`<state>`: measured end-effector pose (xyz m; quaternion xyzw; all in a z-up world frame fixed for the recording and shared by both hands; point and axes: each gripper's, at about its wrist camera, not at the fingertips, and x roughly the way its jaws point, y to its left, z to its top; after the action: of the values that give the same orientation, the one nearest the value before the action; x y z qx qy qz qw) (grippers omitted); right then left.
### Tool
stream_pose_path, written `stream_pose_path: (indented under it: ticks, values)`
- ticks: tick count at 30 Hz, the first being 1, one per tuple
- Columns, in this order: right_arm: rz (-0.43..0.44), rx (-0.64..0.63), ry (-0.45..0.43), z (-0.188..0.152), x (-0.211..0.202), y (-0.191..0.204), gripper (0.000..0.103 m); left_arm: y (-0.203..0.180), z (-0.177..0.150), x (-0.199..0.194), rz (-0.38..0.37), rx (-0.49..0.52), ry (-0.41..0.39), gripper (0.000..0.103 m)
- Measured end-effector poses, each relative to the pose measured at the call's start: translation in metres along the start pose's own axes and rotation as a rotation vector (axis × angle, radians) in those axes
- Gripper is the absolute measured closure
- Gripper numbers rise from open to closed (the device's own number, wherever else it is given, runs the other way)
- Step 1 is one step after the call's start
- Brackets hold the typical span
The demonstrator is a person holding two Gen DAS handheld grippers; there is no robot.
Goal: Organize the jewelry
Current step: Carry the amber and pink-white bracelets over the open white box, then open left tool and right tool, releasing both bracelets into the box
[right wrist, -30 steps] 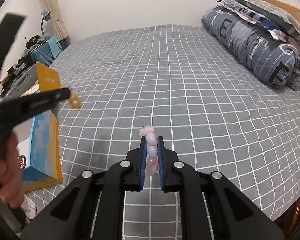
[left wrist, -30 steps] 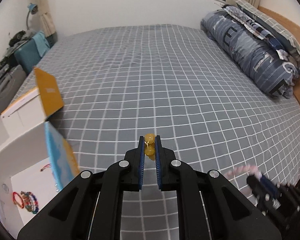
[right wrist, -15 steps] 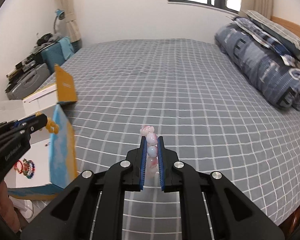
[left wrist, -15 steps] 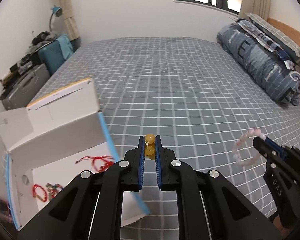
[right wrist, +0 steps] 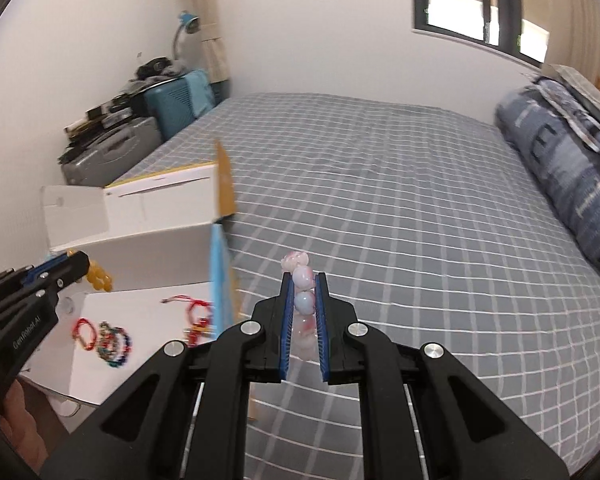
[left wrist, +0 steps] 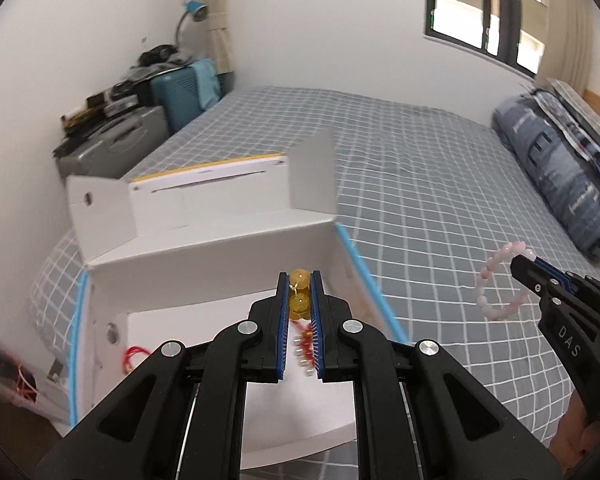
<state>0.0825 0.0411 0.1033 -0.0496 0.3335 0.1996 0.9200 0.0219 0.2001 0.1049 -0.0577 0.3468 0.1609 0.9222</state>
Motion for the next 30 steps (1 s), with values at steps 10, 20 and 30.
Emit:
stream_pose_path:
  ticks: [10,20,30]
  values:
    - [0.120,-0.098,0.017,-0.001,0.023,0.088,0.093,0.071,-0.020,0.008,0.086,-0.086,0.030,0.093]
    - [0.172,-0.158,0.140,-0.016,0.078,0.139,0.093,0.117,-0.034,0.031,0.135,-0.136,0.091,0.094]
    - [0.152,-0.162,0.218,-0.025,0.109,0.146,0.093,0.125,-0.041,0.046,0.145,-0.138,0.132,0.094]
